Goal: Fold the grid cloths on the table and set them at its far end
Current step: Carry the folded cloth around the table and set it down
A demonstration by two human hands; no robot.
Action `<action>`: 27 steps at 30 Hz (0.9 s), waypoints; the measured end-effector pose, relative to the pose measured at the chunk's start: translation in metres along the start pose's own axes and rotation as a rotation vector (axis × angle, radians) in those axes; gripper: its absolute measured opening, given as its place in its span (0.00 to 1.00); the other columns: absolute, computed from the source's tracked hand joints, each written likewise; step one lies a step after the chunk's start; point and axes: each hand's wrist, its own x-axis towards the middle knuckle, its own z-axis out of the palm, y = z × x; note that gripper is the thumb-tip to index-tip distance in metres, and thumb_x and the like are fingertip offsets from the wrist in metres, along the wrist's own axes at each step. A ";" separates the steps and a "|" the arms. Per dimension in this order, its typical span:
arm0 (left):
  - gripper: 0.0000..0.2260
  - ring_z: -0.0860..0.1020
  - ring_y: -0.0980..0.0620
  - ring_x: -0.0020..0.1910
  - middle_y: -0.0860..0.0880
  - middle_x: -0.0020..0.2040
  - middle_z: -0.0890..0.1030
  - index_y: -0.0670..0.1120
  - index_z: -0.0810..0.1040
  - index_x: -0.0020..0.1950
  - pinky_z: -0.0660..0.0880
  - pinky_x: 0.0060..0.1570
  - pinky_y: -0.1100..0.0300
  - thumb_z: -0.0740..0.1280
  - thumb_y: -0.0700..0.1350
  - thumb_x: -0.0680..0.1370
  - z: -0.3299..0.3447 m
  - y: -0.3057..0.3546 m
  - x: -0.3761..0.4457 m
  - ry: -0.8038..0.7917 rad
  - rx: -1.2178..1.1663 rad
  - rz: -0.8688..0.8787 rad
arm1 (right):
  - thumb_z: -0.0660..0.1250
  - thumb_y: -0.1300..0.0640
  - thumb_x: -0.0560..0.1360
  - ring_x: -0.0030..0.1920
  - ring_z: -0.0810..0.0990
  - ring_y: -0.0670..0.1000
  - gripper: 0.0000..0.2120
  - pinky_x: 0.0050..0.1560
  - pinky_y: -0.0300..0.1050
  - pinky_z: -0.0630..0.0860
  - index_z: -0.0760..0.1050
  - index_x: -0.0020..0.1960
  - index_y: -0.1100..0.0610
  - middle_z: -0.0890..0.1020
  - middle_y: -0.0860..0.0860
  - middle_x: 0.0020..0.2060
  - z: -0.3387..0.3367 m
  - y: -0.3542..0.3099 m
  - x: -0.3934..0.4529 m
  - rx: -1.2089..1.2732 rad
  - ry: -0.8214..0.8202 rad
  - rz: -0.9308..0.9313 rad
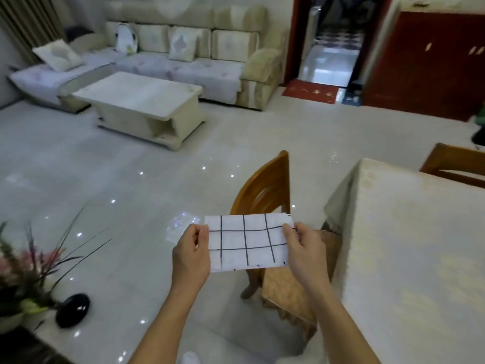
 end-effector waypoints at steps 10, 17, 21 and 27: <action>0.11 0.70 0.51 0.34 0.49 0.34 0.74 0.47 0.72 0.42 0.68 0.36 0.57 0.60 0.46 0.84 -0.125 -0.080 0.101 0.096 -0.015 -0.053 | 0.59 0.45 0.81 0.35 0.78 0.53 0.17 0.39 0.53 0.76 0.74 0.40 0.54 0.78 0.51 0.31 0.170 -0.081 0.010 -0.068 -0.120 -0.051; 0.10 0.71 0.49 0.34 0.50 0.33 0.73 0.47 0.73 0.43 0.68 0.35 0.55 0.60 0.46 0.83 -0.182 -0.114 0.167 0.108 0.030 -0.072 | 0.60 0.51 0.82 0.31 0.69 0.45 0.16 0.31 0.37 0.65 0.69 0.36 0.52 0.70 0.45 0.28 0.252 -0.122 0.017 -0.050 -0.150 -0.092; 0.10 0.70 0.49 0.34 0.49 0.33 0.74 0.46 0.73 0.43 0.68 0.36 0.56 0.60 0.46 0.83 -0.194 -0.122 0.201 0.106 0.023 -0.066 | 0.59 0.49 0.82 0.29 0.66 0.44 0.18 0.32 0.43 0.65 0.69 0.36 0.55 0.69 0.47 0.27 0.282 -0.134 0.035 -0.052 -0.160 -0.103; 0.10 0.68 0.53 0.32 0.45 0.34 0.75 0.46 0.73 0.43 0.67 0.33 0.61 0.60 0.46 0.83 -0.189 -0.129 0.259 0.102 0.024 -0.052 | 0.60 0.50 0.82 0.28 0.62 0.45 0.20 0.31 0.45 0.60 0.64 0.34 0.58 0.65 0.48 0.27 0.317 -0.144 0.083 -0.038 -0.146 -0.123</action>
